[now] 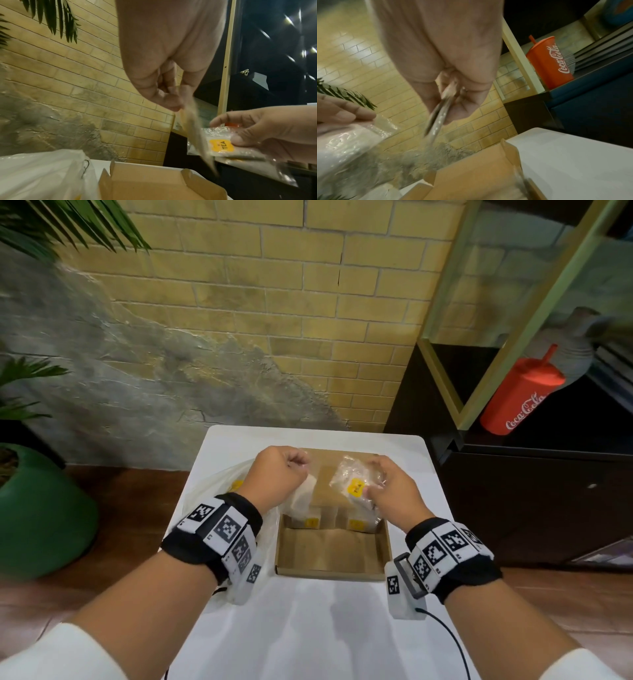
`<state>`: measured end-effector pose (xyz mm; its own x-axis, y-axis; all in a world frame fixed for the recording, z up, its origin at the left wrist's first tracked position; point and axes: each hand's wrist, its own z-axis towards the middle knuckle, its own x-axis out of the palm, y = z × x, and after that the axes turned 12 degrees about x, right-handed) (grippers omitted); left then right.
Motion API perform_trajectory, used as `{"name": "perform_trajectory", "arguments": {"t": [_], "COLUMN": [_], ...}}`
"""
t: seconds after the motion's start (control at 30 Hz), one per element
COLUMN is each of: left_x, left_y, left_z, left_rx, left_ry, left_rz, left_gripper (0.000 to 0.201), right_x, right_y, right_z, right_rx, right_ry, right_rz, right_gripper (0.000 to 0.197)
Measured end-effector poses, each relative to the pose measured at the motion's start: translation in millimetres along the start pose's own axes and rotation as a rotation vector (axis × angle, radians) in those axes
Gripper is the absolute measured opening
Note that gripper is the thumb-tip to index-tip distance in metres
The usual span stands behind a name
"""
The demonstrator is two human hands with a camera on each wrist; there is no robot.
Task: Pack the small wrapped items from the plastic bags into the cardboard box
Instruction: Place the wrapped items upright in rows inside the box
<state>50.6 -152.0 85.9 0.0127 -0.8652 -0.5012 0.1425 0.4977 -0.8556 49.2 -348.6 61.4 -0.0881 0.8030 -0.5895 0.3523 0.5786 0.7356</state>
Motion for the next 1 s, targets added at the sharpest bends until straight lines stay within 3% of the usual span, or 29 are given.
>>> {"name": "perform_trajectory", "arguments": {"t": [0.13, 0.23, 0.3, 0.37, 0.47, 0.6, 0.67, 0.73, 0.8, 0.87, 0.93, 1.0], "left_x": [8, 19, 24, 27, 28, 25, 17, 8, 1, 0, 3, 5], "left_y": [2, -3, -6, -7, -3, 14, 30, 44, 60, 76, 93, 103], "left_z": [-3, -5, -5, -6, -6, -1, 4, 5, 2, -5, -11, -14], "left_rx": [-0.083, -0.112, -0.121, -0.149, -0.168, -0.167, -0.214, -0.287, -0.360, -0.417, -0.460, -0.477], "left_ry": [0.023, 0.065, 0.092, 0.111, 0.160, 0.147, 0.050, 0.021, 0.100, 0.228, 0.310, 0.320], "left_rz": [-0.010, -0.044, -0.072, -0.104, -0.176, -0.194, -0.138, 0.037, 0.254, 0.387, 0.486, 0.524], "left_gripper": [0.011, 0.011, 0.018, 0.021, 0.009, 0.043, 0.040, 0.026, 0.024, 0.035, 0.046, 0.040], "right_x": [12, 26, 36, 42, 43, 37, 30, 22, 17, 15, 15, 17], "right_y": [2, 11, 14, 14, 12, 3, -2, -8, -12, -12, -13, -16], "right_z": [-2, -11, -16, -15, -11, -6, -6, -5, -5, -6, -7, -6], "right_rx": [-0.014, -0.078, -0.124, -0.119, -0.094, 0.010, 0.032, 0.045, 0.040, 0.026, 0.018, 0.006], "right_ry": [-0.107, 0.058, 0.167, 0.152, 0.119, 0.066, 0.047, 0.018, 0.026, 0.062, 0.097, 0.122], "right_rz": [0.030, -0.028, -0.009, 0.006, -0.025, 0.013, 0.069, 0.113, 0.163, 0.160, 0.093, 0.073], "right_gripper": [0.028, 0.018, 0.023, 0.023, 0.010, 0.019, 0.016, 0.033, 0.057, 0.070, 0.065, 0.047]}}
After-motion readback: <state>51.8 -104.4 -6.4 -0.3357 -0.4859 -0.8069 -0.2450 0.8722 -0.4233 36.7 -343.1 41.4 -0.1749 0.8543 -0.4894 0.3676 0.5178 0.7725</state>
